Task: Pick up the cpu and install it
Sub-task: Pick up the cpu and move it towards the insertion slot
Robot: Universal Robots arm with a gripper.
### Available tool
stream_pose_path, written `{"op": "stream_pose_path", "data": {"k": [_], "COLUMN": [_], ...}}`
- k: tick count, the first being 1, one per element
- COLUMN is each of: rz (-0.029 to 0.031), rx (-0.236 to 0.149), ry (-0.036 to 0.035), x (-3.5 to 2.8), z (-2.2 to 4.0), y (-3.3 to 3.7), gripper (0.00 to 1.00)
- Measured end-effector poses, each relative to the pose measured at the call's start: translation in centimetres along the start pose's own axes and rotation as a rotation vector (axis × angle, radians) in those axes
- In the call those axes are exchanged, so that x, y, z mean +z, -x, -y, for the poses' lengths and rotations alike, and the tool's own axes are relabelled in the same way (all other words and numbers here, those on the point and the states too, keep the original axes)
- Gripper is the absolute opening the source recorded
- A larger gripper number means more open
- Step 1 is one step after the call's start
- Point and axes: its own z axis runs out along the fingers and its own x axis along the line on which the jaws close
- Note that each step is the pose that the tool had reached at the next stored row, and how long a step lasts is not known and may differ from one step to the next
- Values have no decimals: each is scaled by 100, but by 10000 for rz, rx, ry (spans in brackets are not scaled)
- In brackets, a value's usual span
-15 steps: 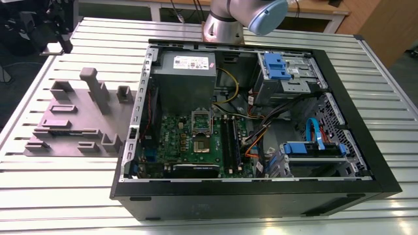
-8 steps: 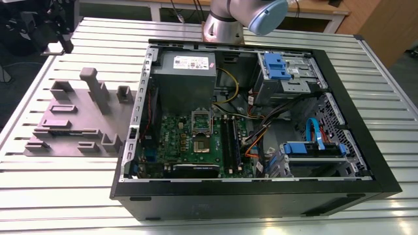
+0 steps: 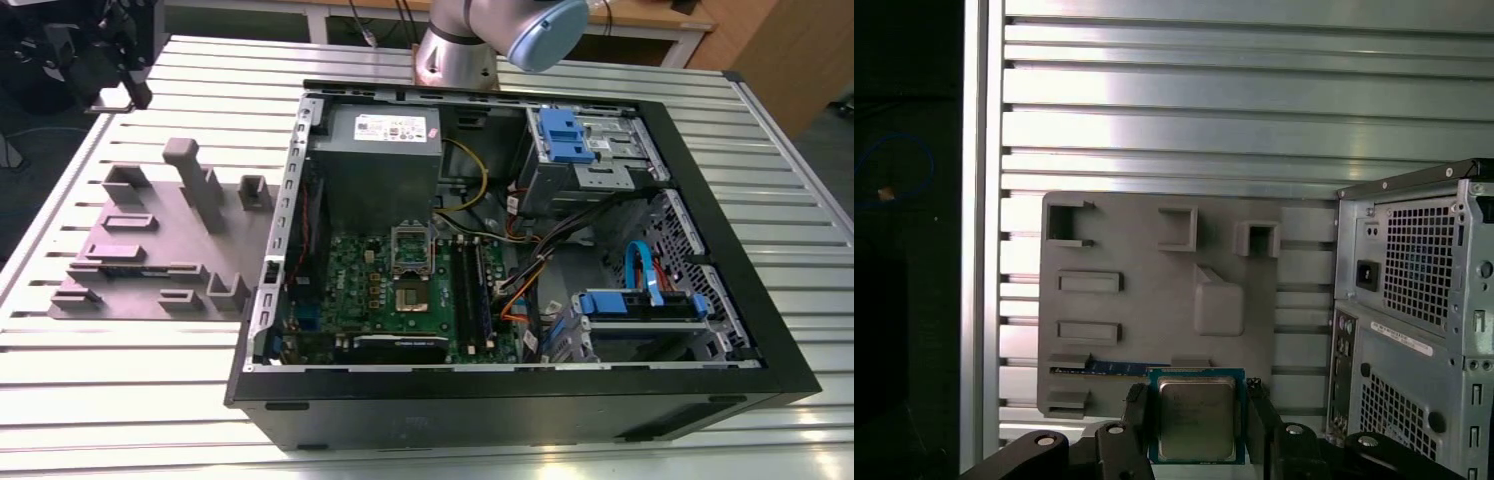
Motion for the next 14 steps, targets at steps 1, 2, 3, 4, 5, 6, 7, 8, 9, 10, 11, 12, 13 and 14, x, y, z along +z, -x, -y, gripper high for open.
{"op": "stream_pose_path", "data": {"k": [1, 2, 3, 4, 5, 6, 7, 8, 9, 10, 11, 12, 13, 14], "rz": [1, 0, 0, 0, 0, 0, 0, 0, 0, 0, 0, 0, 0, 0], "rx": [0, 0, 1, 0, 0, 0, 0, 1, 0, 0, 0, 0, 0, 0], "ry": [0, 0, 0, 0, 0, 1, 0, 0, 0, 0, 0, 0, 0, 0], "x": [0, 0, 0, 0, 0, 0, 0, 0, 0, 0, 0, 0, 0, 0], "z": [0, 0, 0, 0, 0, 0, 0, 0, 0, 0, 0, 0, 0, 0], "y": [2, 4, 6, 9, 12, 14, 16, 18, 20, 21, 23, 28, 29, 30], "gripper": [47, 47, 47, 47, 47, 47, 47, 47, 47, 47, 47, 47, 47, 47]}}
